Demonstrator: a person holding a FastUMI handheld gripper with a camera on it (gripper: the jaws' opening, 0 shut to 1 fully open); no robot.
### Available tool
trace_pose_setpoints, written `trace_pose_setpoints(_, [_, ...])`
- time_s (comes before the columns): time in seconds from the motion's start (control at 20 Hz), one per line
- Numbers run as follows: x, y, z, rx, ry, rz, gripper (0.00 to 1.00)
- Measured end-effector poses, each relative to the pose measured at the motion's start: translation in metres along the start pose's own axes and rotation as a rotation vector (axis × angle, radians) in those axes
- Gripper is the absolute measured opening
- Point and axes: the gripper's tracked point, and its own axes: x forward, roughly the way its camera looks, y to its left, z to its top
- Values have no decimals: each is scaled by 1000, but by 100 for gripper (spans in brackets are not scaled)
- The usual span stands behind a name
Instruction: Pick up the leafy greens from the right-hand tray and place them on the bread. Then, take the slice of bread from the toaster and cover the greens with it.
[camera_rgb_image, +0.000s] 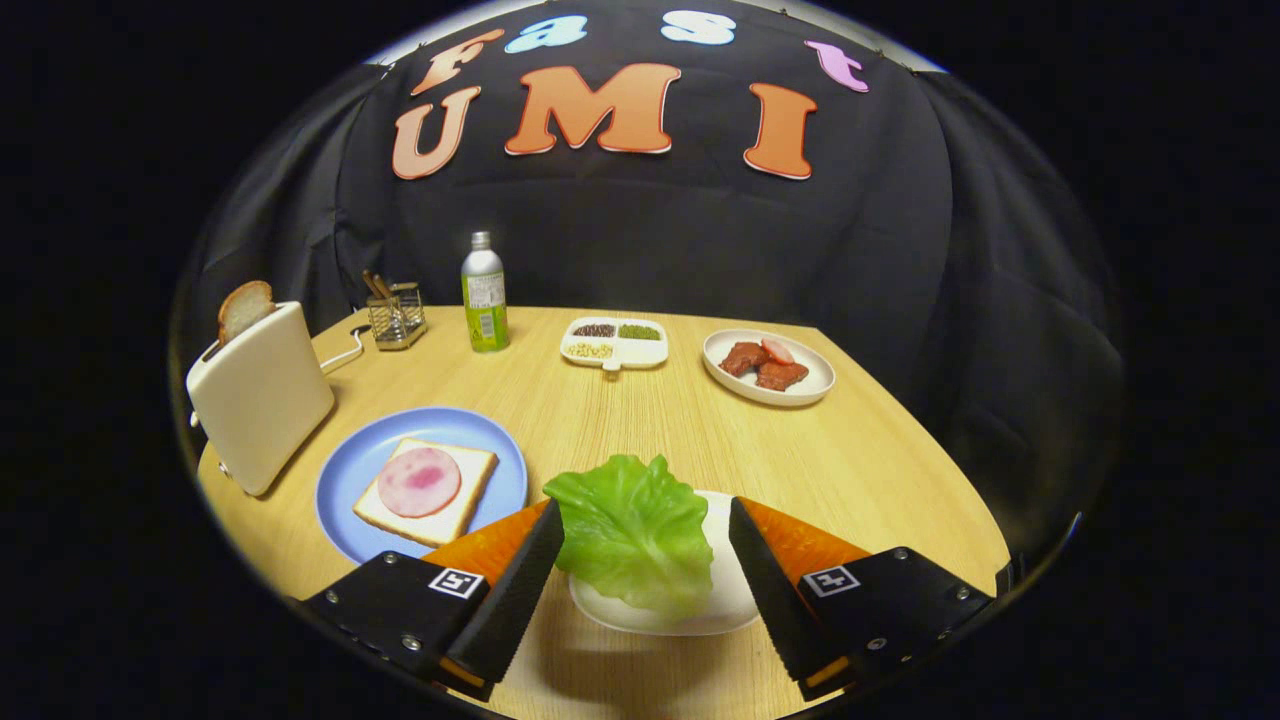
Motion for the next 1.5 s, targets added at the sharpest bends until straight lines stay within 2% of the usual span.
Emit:
trace_pose_setpoints(0.4, [27, 3, -31, -7, 112, 19, 99])
trace_pose_setpoints(0.65, [33, 5, -37, 21, 142, 40, 84])
trace_pose_setpoints(1.0, [36, 1, -46, 56, 170, 35, 80])
trace_pose_setpoints(1.1, [35, 3, -45, 49, 169, 37, 75])
trace_pose_setpoints(1.3, [36, -2, -45, 56, 172, 17, 57])
trace_pose_setpoints(1.45, [38, -9, -45, 53, 160, 2, 30])
trace_pose_setpoints(1.5, [38, -12, -45, 47, 156, -6, 25])
